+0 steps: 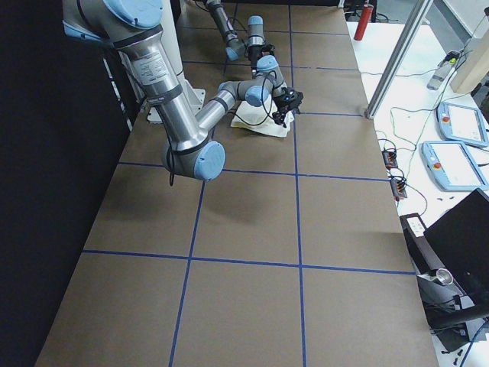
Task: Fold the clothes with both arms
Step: 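Release the shirt and draw the left gripper back from its side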
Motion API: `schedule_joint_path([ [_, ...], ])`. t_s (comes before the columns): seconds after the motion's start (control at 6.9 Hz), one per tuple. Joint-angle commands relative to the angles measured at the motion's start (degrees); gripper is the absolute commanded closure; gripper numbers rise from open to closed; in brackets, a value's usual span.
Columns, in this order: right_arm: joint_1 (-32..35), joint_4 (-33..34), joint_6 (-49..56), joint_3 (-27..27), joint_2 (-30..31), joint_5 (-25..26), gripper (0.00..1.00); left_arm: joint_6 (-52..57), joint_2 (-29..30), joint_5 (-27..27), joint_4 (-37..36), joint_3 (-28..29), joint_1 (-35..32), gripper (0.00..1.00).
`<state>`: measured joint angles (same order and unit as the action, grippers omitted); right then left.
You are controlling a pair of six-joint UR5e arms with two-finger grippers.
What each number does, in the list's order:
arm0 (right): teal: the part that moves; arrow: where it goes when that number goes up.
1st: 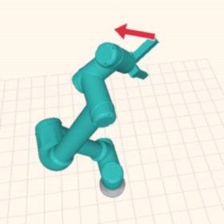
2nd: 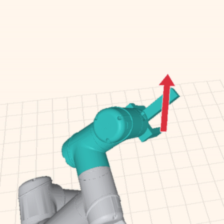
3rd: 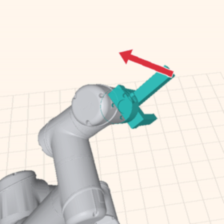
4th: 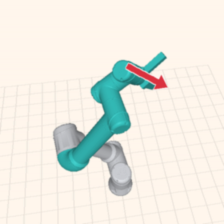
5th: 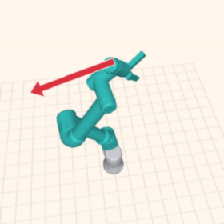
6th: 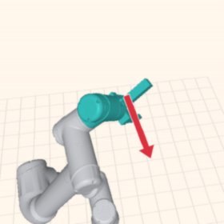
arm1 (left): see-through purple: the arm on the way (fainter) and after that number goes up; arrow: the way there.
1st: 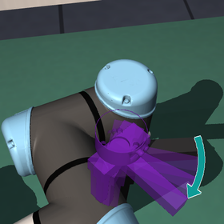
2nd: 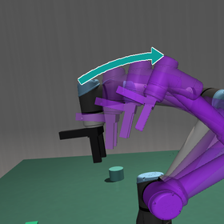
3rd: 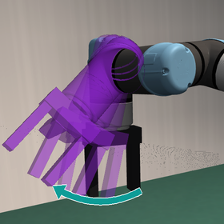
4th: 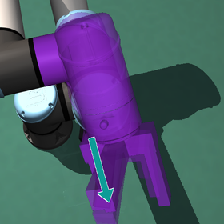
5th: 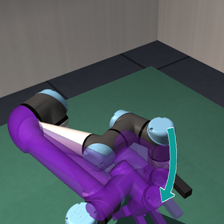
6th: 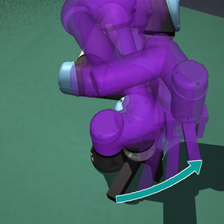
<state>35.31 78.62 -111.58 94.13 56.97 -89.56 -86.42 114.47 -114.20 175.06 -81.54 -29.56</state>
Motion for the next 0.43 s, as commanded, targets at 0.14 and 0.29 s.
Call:
schedule_joint_path([
  [0.14,-0.07,-0.04,-0.22,0.09,-0.02,0.09,0.0,0.2,-2.06,4.06,-3.23,-0.82,3.19,0.0],
  [0.29,-0.07,-0.04,-0.13,0.09,-0.02,0.09,0.0,0.37,-2.41,4.16,-3.32,-0.64,3.19,0.0],
])
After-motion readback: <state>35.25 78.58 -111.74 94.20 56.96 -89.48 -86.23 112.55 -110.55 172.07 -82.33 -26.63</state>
